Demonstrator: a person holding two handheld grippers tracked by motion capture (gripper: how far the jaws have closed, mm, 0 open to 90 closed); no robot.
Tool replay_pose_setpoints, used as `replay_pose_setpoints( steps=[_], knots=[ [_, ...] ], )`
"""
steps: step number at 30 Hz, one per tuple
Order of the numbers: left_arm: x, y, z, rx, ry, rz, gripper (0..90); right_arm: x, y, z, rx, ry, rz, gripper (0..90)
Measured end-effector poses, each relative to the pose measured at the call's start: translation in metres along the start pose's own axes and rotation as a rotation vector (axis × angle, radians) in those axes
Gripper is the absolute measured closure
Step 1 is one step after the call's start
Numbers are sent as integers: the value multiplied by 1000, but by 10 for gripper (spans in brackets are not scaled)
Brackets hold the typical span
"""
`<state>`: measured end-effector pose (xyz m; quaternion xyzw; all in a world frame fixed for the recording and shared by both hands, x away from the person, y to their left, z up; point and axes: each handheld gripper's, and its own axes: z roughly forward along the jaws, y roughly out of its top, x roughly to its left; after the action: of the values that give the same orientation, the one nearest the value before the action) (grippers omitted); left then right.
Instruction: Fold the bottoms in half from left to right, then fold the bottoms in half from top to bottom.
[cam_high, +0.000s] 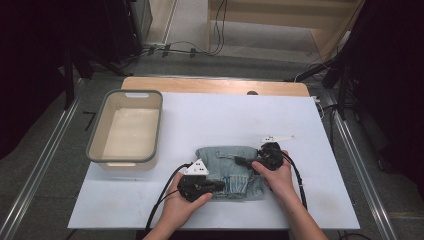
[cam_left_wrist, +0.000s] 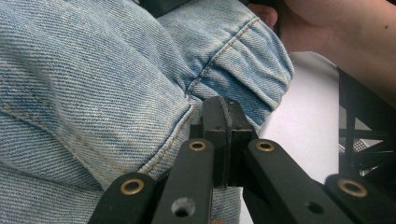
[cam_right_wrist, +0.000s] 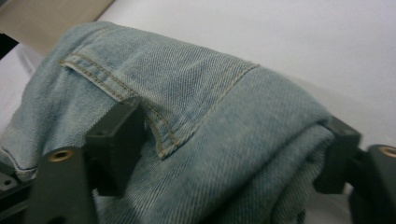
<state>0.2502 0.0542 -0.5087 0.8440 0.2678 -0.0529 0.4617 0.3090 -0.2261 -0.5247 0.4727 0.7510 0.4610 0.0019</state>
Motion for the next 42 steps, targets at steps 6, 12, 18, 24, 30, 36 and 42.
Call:
replay_pose_setpoints(
  steps=[6,12,18,24,30,36,42],
  knots=[
    [0,0,0,-3,-3,-1,887,7,2,-16,-92,7,-58,488],
    [0,0,0,-1,0,1,887,18,3,-20,-99,-40,-120,590],
    [-2,-2,-6,-34,-15,-9,877,26,1,-22,-111,-82,-170,600],
    [-13,3,-25,-108,-17,47,557,28,-1,-23,-123,-100,-187,600],
    [-7,3,-48,-186,59,11,192,30,-2,-26,-133,-105,-201,600],
    [2,-4,-41,-149,133,-65,43,32,-3,-28,-146,-110,-220,598],
    [3,-7,-33,-114,172,-76,12,34,-3,-29,-155,-115,-231,599]
  ],
)
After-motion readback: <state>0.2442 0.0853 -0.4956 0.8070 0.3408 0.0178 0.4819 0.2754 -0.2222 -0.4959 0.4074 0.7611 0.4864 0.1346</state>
